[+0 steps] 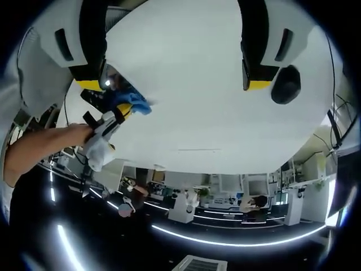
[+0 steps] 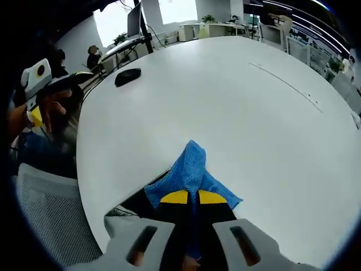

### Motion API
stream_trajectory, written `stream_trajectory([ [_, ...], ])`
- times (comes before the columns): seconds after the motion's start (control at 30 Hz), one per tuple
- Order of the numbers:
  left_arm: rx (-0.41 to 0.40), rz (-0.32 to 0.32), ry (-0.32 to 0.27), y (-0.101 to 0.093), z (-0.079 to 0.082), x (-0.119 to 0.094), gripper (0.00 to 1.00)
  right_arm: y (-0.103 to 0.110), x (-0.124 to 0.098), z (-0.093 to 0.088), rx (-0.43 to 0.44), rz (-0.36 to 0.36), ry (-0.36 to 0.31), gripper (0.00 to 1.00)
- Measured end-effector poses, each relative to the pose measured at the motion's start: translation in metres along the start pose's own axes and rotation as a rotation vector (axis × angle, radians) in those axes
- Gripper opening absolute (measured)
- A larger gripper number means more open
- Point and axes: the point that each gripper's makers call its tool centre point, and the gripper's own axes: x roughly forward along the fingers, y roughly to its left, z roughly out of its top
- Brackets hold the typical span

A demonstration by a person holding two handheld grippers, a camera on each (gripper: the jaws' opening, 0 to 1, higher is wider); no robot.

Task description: Wipe the mirror surface with the cleaning cloth until all visible marks leave the cleaned area.

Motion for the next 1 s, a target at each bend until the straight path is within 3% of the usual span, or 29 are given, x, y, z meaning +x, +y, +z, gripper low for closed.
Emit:
stream_trajectory([
  [0.53, 0.016, -0.007, -0.002, -0.002, 0.008, 0.005, 0.99, -0.019, -0.012, -0.016, 0.024, -0.024, 0.022, 0.00],
  [1.0, 0.020, -0.014, -0.003, -0.009, 0.009, 0.004, 0.99, -0.012, -0.014, -0.020, 0.056, -0.048, 0.006, 0.00],
])
